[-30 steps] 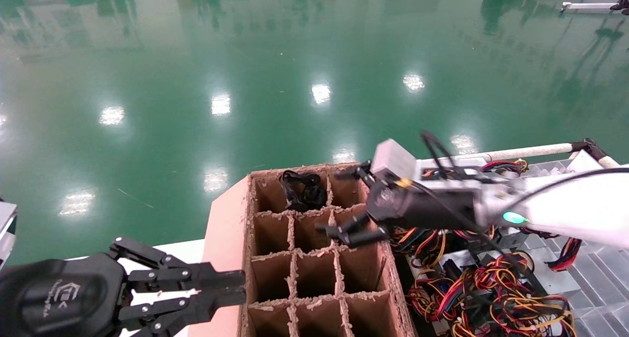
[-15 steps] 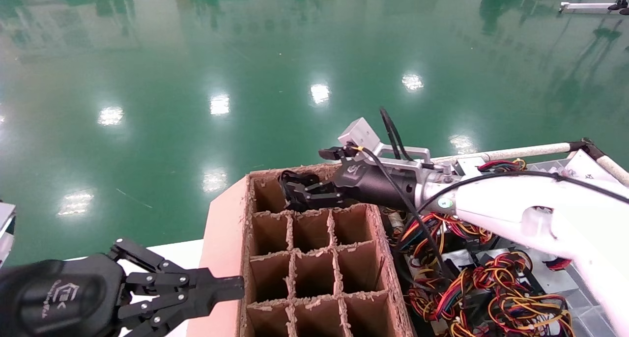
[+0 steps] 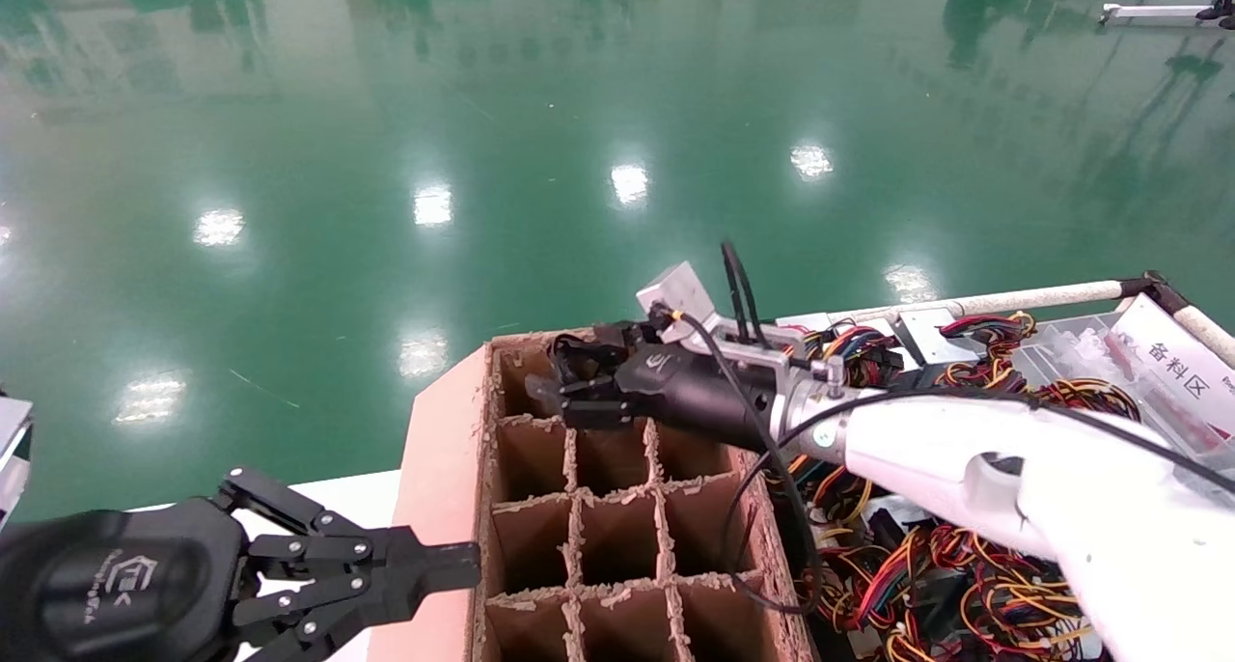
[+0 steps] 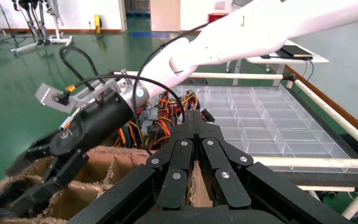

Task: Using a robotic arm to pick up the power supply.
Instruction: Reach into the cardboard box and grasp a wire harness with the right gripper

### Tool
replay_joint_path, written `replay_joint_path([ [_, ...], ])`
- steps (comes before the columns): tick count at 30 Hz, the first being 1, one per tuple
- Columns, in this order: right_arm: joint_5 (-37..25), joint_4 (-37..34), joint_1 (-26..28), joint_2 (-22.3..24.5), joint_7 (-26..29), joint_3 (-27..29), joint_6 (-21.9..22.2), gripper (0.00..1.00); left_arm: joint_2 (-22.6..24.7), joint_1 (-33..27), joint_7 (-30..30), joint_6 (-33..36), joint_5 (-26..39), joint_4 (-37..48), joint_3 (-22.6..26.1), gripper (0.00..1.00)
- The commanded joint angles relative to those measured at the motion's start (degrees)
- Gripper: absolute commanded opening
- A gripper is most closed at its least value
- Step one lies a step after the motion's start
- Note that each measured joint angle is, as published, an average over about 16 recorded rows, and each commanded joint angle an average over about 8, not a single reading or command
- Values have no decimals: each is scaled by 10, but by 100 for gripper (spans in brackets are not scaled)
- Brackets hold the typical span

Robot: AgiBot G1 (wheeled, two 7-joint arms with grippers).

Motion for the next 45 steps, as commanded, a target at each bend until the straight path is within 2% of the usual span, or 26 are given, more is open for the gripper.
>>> replay_joint_path([
  [1,0,3,-7,-2,5,-1,1,22,0,0,0,0,0,0,0,0],
  [2,-1,5,-10,-2,7,-2,2,11,0,0,0,0,0,0,0,0],
  [3,-1,7,-13,-2,10,-4,2,4,0,0,0,0,0,0,0,0],
  [5,-3,12,-18,-3,15,-7,4,0,0,0,0,0,0,0,0,0],
  [12,-5,27,-30,-3,26,-20,12,0,0,0,0,0,0,0,0,0],
  [22,-5,35,-37,-2,25,-35,54,0,0,0,0,0,0,0,0,0],
  [45,30,32,-49,1,29,-47,72,0,0,0,0,0,0,0,0,0],
])
